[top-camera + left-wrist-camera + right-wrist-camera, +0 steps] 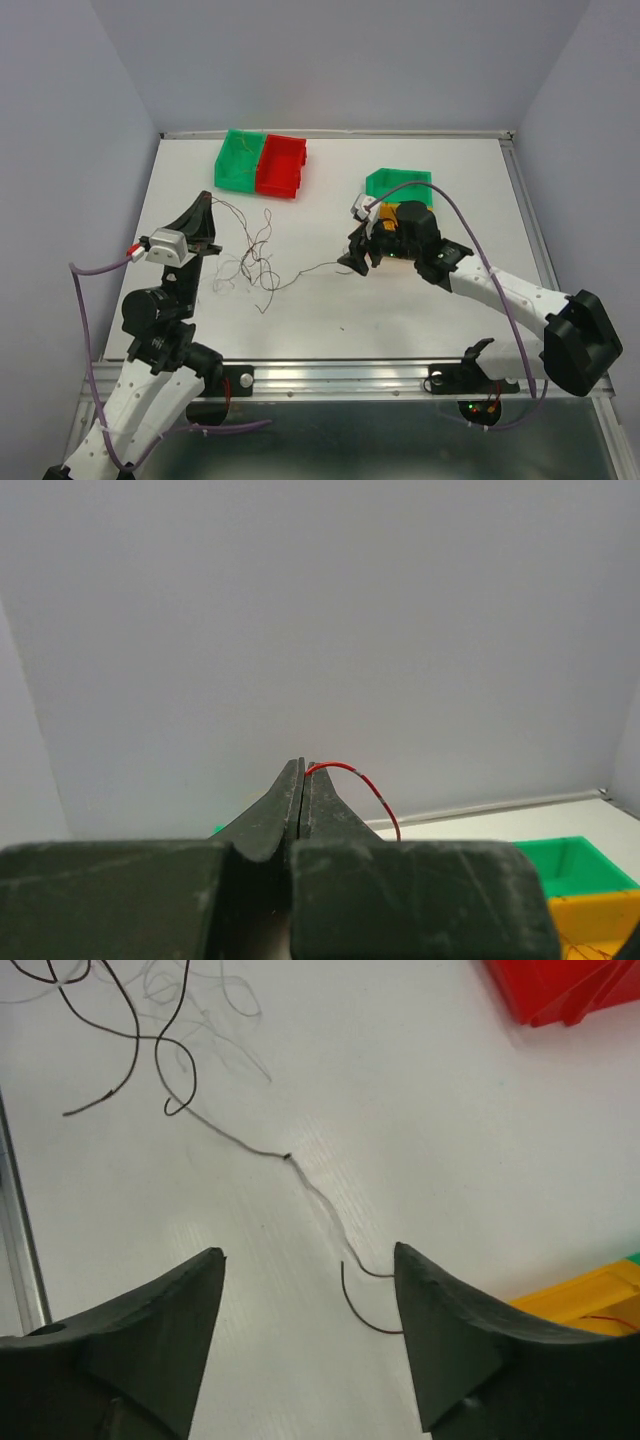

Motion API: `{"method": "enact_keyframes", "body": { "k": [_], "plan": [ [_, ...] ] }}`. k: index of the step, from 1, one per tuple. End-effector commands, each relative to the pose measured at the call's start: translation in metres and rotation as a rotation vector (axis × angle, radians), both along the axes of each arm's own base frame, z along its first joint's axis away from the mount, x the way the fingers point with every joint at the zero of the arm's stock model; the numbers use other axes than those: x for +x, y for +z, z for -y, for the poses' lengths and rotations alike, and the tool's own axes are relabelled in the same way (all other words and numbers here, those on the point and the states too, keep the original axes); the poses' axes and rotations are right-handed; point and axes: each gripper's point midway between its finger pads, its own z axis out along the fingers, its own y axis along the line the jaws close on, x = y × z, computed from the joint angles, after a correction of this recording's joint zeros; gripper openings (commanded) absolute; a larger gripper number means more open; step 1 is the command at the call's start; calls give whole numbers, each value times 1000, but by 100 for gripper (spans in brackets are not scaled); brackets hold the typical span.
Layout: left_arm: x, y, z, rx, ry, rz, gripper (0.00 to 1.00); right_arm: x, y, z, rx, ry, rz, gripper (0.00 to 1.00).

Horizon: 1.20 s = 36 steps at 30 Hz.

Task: Untangle the cables

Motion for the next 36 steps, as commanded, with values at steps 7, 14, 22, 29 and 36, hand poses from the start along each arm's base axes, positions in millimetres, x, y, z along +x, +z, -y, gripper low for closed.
{"method": "enact_keyframes", "body": {
  "k": [7, 14, 22, 29, 36],
  "plan": [
    [-20, 2, 45, 133, -236, 84, 4, -10, 55, -59, 130, 315, 134, 78],
    [-24, 4, 46, 135, -253, 95, 5, -5, 56, -91, 178, 356, 138, 69],
    [-25, 6, 46, 131, -254, 92, 4, 11, 58, -107, 268, 321, 233, 59],
    [-23, 4, 48, 137, -259, 86, 5, 22, 62, -117, 392, 282, 289, 50],
    [-19, 2, 46, 133, -244, 71, 5, 6, 62, -132, 389, 328, 323, 52]
  ]
}}
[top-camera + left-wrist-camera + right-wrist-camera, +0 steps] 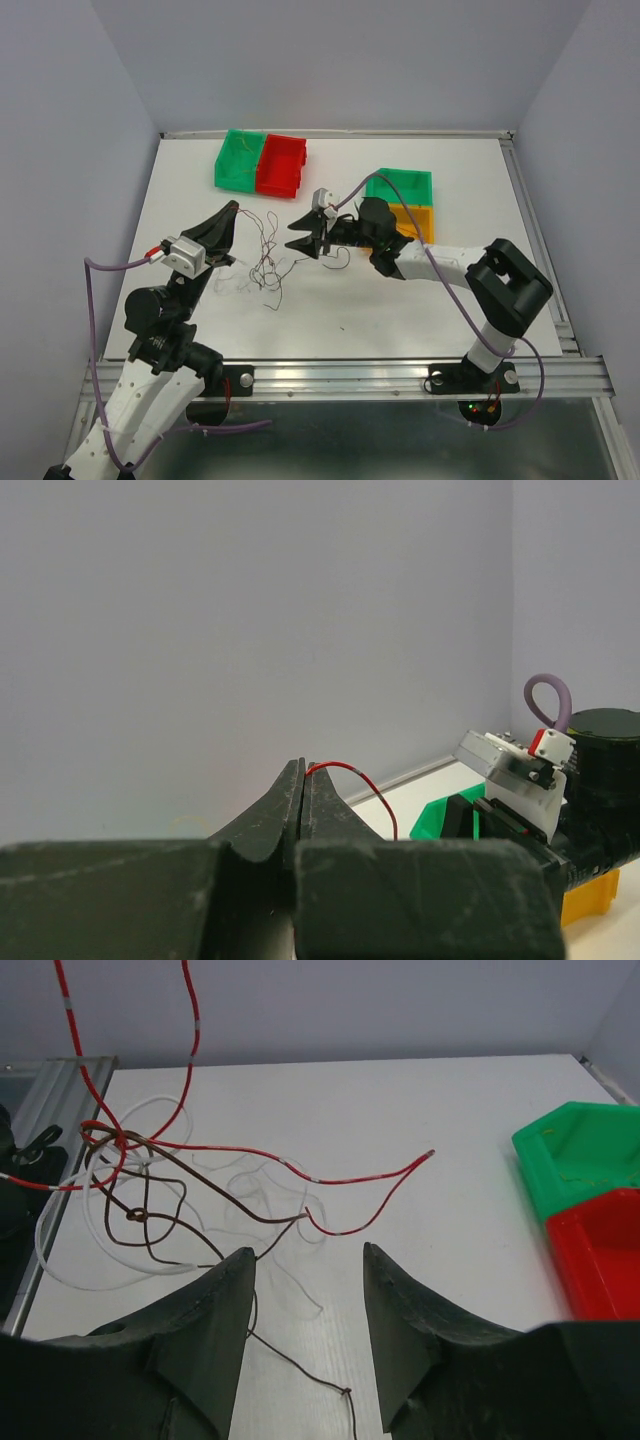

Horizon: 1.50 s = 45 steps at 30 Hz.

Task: Untangle the cables

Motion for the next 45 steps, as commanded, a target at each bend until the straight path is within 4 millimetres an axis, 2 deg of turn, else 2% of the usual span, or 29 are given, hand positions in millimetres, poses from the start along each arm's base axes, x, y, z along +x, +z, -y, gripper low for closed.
{"method": "enact_keyframes", "body": {
  "k": [1, 9, 16, 21, 22, 23, 26, 28, 29, 30, 31, 32, 34, 35, 37, 38, 39, 40, 41, 43, 44, 45],
  "plan": [
    [-2, 12, -3, -25, 9, 33, 5, -18, 30, -13, 88, 43, 105, 54],
    [-4, 14, -5, -31, 12, 40, 5, -34, 32, -27, 86, 53, 149, 55],
    [-5, 16, -6, -35, 14, 41, 5, -34, 28, -39, 72, 45, 146, 50],
    [-4, 16, -7, -37, 17, 38, 5, -29, 27, -49, 67, 35, 131, 26],
    [-4, 16, -7, -39, 20, 39, 5, -28, 27, -50, 69, 31, 129, 23],
    [-4, 16, -8, -40, 23, 37, 5, -28, 28, -50, 71, 27, 124, 14],
    [-2, 17, -13, -56, 50, 33, 5, -19, 31, -44, 71, -45, 101, 2],
    [0, 20, -22, -91, 90, 28, 5, -14, 31, -37, 57, -90, 102, 1],
    [4, 22, -36, -137, 158, 14, 5, -10, 31, -33, 49, -121, 98, 1],
    [6, 23, -42, -157, 186, 11, 5, 1, 30, -26, 37, -199, 93, 0],
    [7, 24, -48, -179, 219, 11, 5, 4, 32, -17, 27, -246, 90, 1],
    [11, 23, -62, -217, 287, -3, 5, 18, 31, -5, 20, -345, 88, 1],
    [12, 25, -76, -260, 354, -4, 5, 32, 42, 17, 39, -461, 81, 1],
    [15, 21, -91, -302, 433, -24, 5, 44, 42, 33, 42, -531, 68, 1],
    [19, 19, -107, -350, 526, -50, 5, 68, 43, 63, 61, -696, 2, 1],
    [18, 16, -125, -399, 618, -65, 4, 86, 51, 87, 86, -782, -22, 1],
    [19, 18, -132, -418, 660, -77, 3, 97, 49, 104, 113, -851, -107, 1],
    [17, 15, -145, -457, 732, -95, 2, 117, 50, 133, 143, -933, -146, 1],
    [15, 17, -150, -474, 760, -97, 1, 124, 56, 153, 186, -982, -183, 1],
    [12, 17, -157, -493, 792, -96, 0, 137, 46, 190, 258, -1094, -325, 1],
    [9, 18, -160, -510, 804, -92, 0, 149, 41, 220, 281, -1176, -362, 1],
    [6, 17, -163, -519, 808, -85, 0, 151, 41, 235, 322, -1215, -407, 1]
  ]
}}
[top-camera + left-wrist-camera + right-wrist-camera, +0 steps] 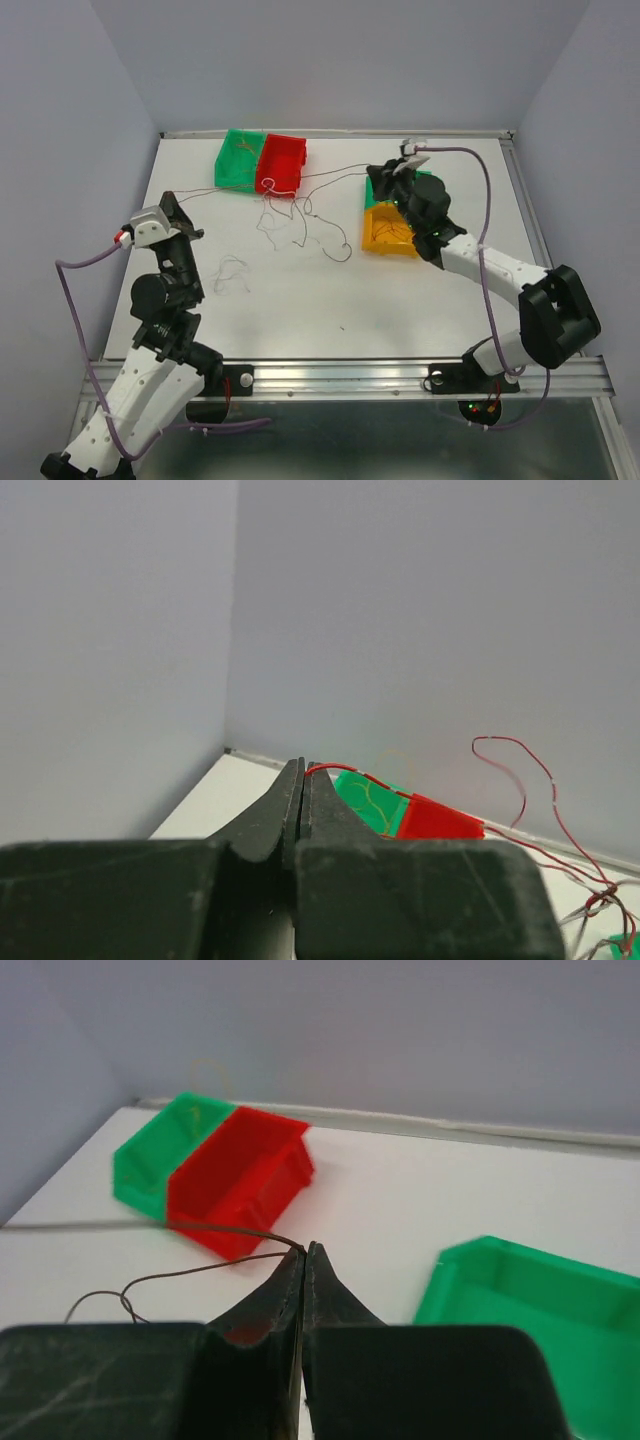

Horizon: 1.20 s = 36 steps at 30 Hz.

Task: Untangle the cables

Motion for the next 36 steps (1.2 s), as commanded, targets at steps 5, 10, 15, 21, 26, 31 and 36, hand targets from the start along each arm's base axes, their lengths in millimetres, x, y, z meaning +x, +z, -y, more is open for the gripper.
{"method": "enact_keyframes", "body": {
  "k": [5, 10, 15, 21, 26, 31, 36],
  "plan": [
    [-45, 35, -54, -188, 213, 166, 0, 21, -29, 121, 200, -390, -207, 1],
    [-48, 35, -58, -196, 235, 176, 1, 3, -13, 120, 193, -329, -169, 1],
    [-28, 35, -25, -95, 71, 168, 1, -31, 2, 58, 70, 96, -106, 1],
    [7, 18, 23, 45, -106, 85, 4, -50, -41, 22, -128, 295, -241, 1],
    [27, -4, 26, 51, -76, 15, 3, -33, -64, 2, -228, 230, -298, 1],
    [34, -11, 30, 59, -79, -6, 3, 2, -119, -7, -340, 136, -428, 1],
    [30, -9, 28, 56, -79, 14, 3, 23, -160, -10, -500, 41, -531, 1]
  ]
}}
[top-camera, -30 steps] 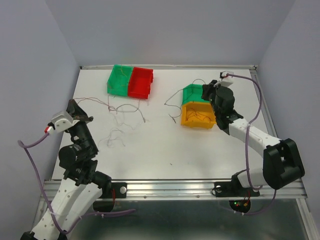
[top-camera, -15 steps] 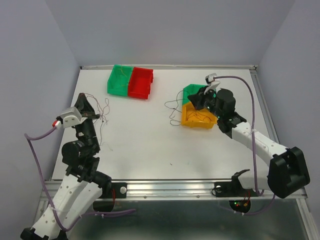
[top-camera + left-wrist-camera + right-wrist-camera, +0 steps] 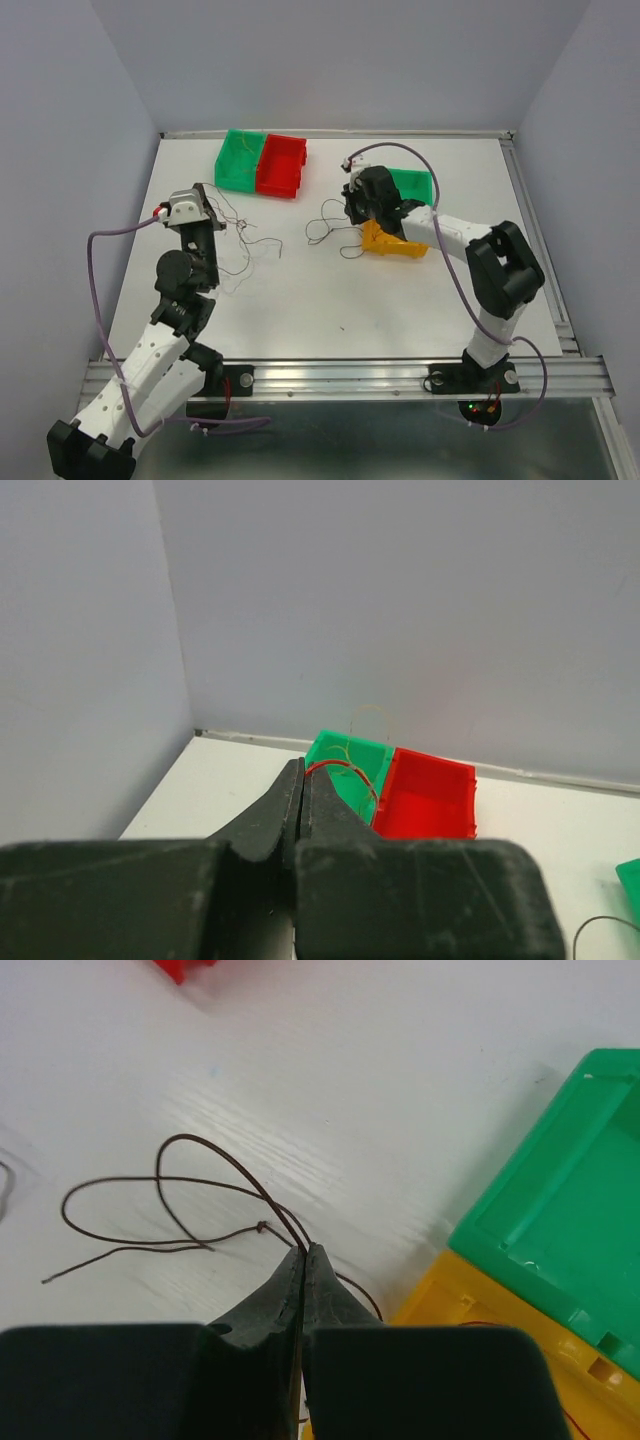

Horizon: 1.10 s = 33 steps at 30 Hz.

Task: Untangle the cables

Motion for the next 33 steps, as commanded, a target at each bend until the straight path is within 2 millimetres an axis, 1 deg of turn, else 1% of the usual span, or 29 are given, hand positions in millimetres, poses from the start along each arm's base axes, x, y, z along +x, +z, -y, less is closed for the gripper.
{"method": "enact_keyframes", "body": {
  "k": [1, 2, 3, 5, 6, 8, 9, 10, 12, 13, 14, 15, 17, 18, 19, 21, 22, 23, 25, 26, 27, 29, 33],
  "plan": [
    [-11, 23, -5, -45, -7, 104, 3, 12, -21, 4, -179, -58, -30, 2],
    [-12, 23, -5, -45, -5, 107, 3, 15, -16, 4, -185, -71, -20, 3],
    [-13, 24, -6, -46, -7, 110, 3, 20, -23, 5, -220, -95, -25, 3],
    [-13, 23, -5, -43, -10, 109, 3, 22, -28, 2, -244, -104, -28, 3],
    [-13, 24, -5, -43, -10, 110, 3, 23, -37, 2, -267, -107, -47, 3],
    [-12, 24, -4, -41, -15, 109, 3, 23, -43, 0, -288, -107, -60, 5],
    [-13, 24, -4, -41, -16, 111, 3, 22, -54, 5, -345, -94, -71, 6],
    [-12, 24, -3, -38, -17, 108, 3, 23, -54, 3, -356, -94, -68, 7],
    [-12, 23, -3, -36, -18, 107, 3, 22, -58, 5, -380, -96, -75, 9],
    [-13, 24, -3, -37, -18, 109, 3, 19, -62, 5, -392, -83, -86, 11],
    [-13, 24, -3, -37, -18, 110, 3, 17, -62, 3, -389, -69, -88, 13],
    [-14, 25, -3, -39, -21, 114, 3, 15, -64, 1, -383, -44, -96, 17],
    [-13, 25, -3, -39, -21, 112, 3, 11, -62, -2, -372, -19, -99, 22],
    [-14, 25, -3, -38, -23, 112, 3, 8, -63, -3, -370, -5, -104, 29],
    [-14, 25, -3, -39, -23, 114, 3, 6, -62, -5, -362, 13, -105, 33],
    [-14, 25, -3, -38, -23, 112, 3, 1, -58, -8, -350, 50, -106, 48],
    [-14, 25, -3, -37, -24, 113, 3, -2, -57, -9, -345, 62, -105, 57],
    [-14, 25, -3, -36, -24, 113, 3, -3, -53, -10, -338, 71, -100, 70],
    [-14, 25, -3, -37, -24, 113, 3, -7, -53, -10, -334, 94, -94, 83],
    [-14, 26, -3, -37, -26, 114, 3, -10, -53, -11, -331, 105, -87, 91],
    [-15, 26, -4, -39, -21, 115, 3, -11, -47, -15, -320, 129, -71, 93],
    [-15, 26, -3, -37, -26, 114, 3, -16, -49, -15, -320, 148, -69, 97],
    [-15, 26, -3, -38, -28, 115, 3, -19, -46, -17, -305, 175, -65, 98]
  ]
}}
